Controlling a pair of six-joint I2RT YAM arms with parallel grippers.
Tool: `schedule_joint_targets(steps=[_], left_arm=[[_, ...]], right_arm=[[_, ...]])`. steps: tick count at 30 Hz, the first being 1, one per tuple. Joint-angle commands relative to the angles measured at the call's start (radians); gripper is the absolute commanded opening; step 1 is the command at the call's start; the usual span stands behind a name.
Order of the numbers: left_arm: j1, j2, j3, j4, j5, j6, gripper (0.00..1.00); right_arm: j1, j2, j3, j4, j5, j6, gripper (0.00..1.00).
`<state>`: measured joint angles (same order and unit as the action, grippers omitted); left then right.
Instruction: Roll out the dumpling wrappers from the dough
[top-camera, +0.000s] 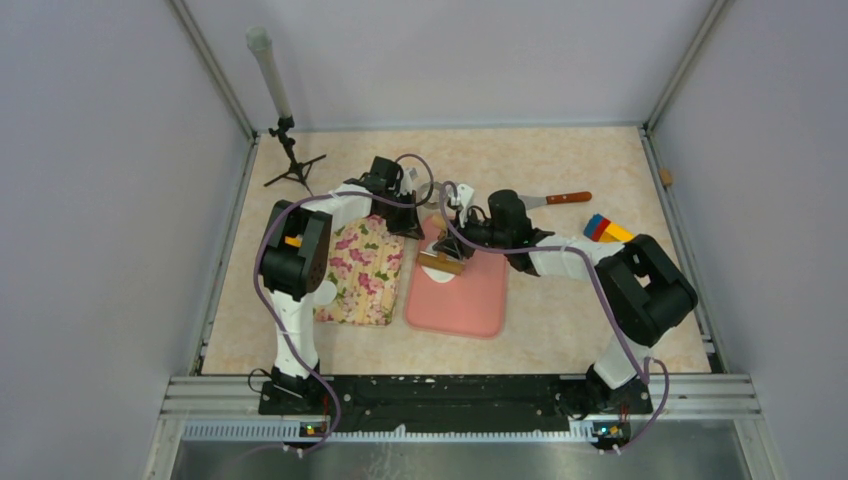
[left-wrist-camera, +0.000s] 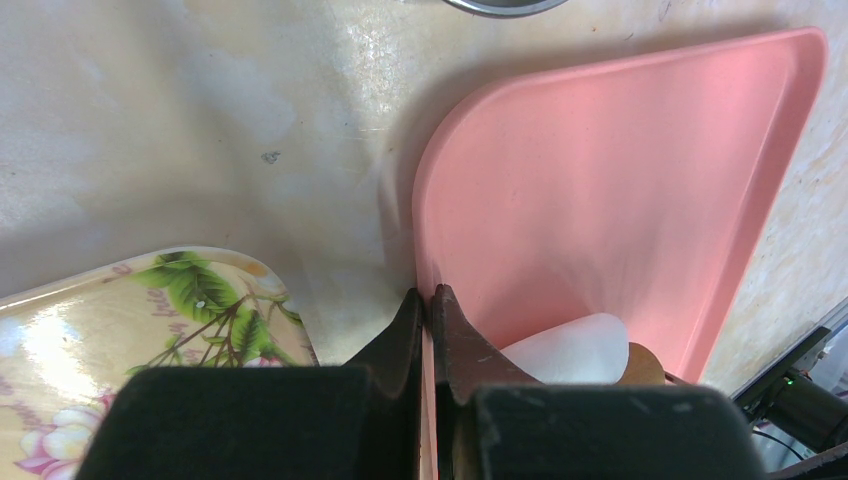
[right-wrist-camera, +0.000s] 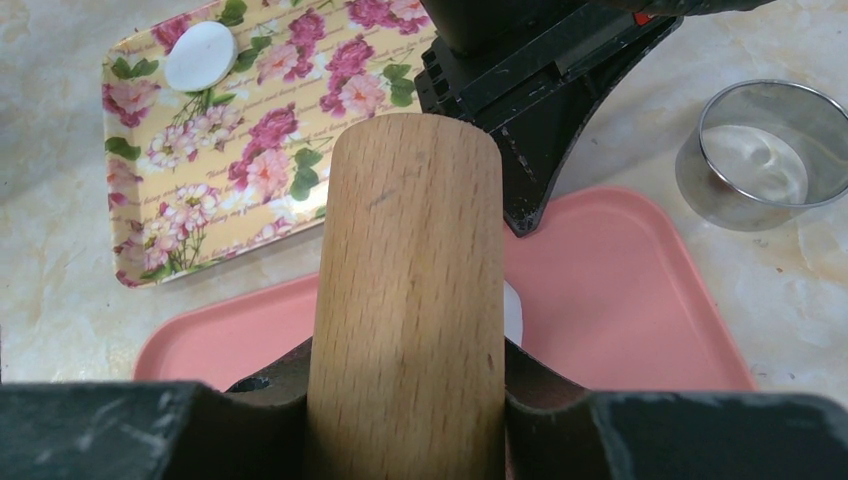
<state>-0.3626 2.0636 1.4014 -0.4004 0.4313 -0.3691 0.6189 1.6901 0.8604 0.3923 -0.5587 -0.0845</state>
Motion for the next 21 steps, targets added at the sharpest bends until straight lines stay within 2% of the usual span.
schedule_joint_targets(steps=[1, 21], left_arm=[[-0.003, 0.019, -0.049, -0.091, -0.028, 0.022, 0.0], [-0.004, 0.017, -0.051, -0.089, -0.03, 0.022, 0.0]], right_arm=[[0.026, 0.094, -0.078, -0.379, -0.073, 0.005, 0.0], [0.025, 0.088, -0.08, -0.385, -0.097, 0.0, 0.0]])
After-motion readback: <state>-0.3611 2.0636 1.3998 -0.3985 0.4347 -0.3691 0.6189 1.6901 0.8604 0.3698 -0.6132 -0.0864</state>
